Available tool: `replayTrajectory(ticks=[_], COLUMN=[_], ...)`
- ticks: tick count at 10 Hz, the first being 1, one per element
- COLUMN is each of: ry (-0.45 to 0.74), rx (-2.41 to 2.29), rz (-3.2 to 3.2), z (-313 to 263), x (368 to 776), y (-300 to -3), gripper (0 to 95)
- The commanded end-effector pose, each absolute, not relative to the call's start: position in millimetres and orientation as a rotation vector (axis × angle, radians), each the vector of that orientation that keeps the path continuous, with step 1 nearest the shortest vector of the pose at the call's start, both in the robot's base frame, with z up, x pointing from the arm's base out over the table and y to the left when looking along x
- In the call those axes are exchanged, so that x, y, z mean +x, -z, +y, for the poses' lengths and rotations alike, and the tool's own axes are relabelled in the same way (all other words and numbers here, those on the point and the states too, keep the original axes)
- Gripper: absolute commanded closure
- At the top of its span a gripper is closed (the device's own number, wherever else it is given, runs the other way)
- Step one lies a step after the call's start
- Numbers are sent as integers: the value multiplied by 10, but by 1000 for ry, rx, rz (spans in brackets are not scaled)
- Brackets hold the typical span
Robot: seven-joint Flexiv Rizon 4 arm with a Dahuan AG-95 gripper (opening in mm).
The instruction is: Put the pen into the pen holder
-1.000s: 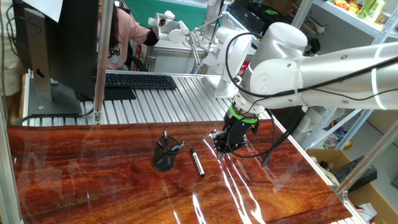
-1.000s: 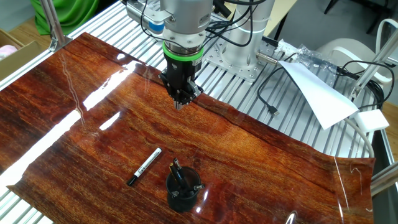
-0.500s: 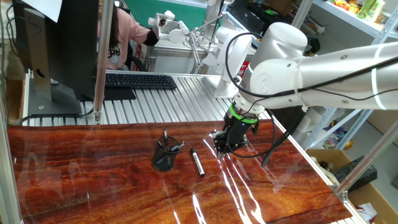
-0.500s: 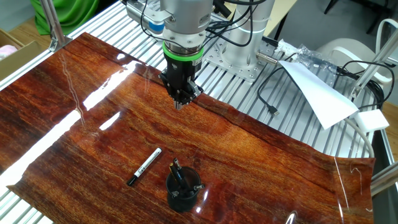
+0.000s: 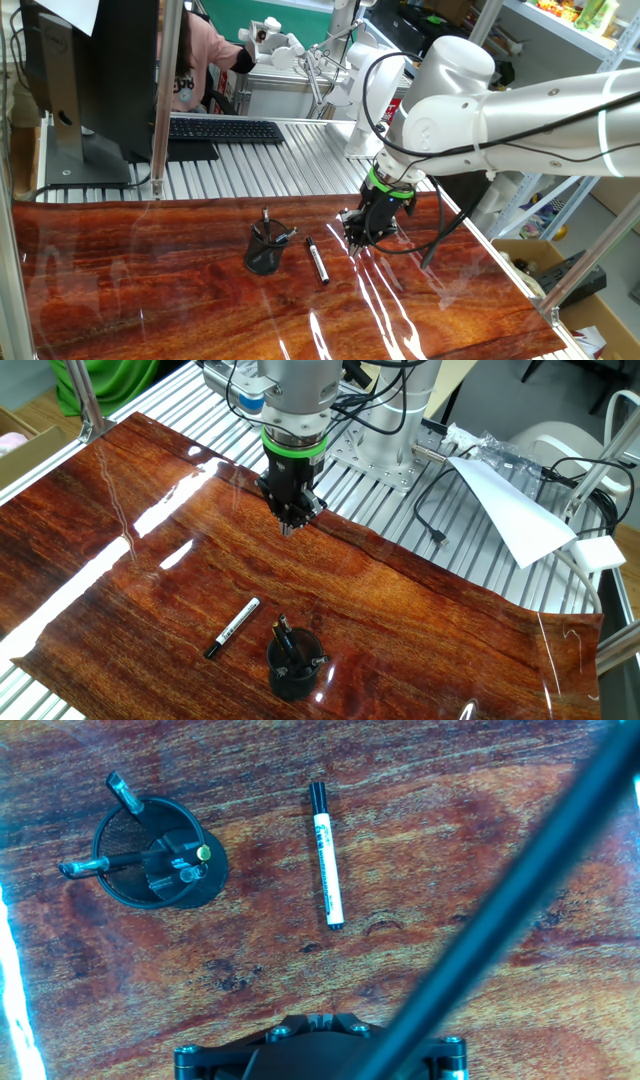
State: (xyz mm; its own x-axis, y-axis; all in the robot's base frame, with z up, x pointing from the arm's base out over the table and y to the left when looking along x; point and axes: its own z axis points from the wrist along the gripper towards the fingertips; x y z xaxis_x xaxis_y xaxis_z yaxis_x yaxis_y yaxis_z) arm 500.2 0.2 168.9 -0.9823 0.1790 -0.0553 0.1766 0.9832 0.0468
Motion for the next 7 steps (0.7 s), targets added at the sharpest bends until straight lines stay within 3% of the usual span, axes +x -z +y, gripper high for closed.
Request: replayTrajectory(ticks=[1, 7], ry=[-64, -66], rx=[278, 310], rz=[3062, 3048], z=[3, 3], x=[5002, 4996], y=[-1693, -1707], gripper=[950, 950])
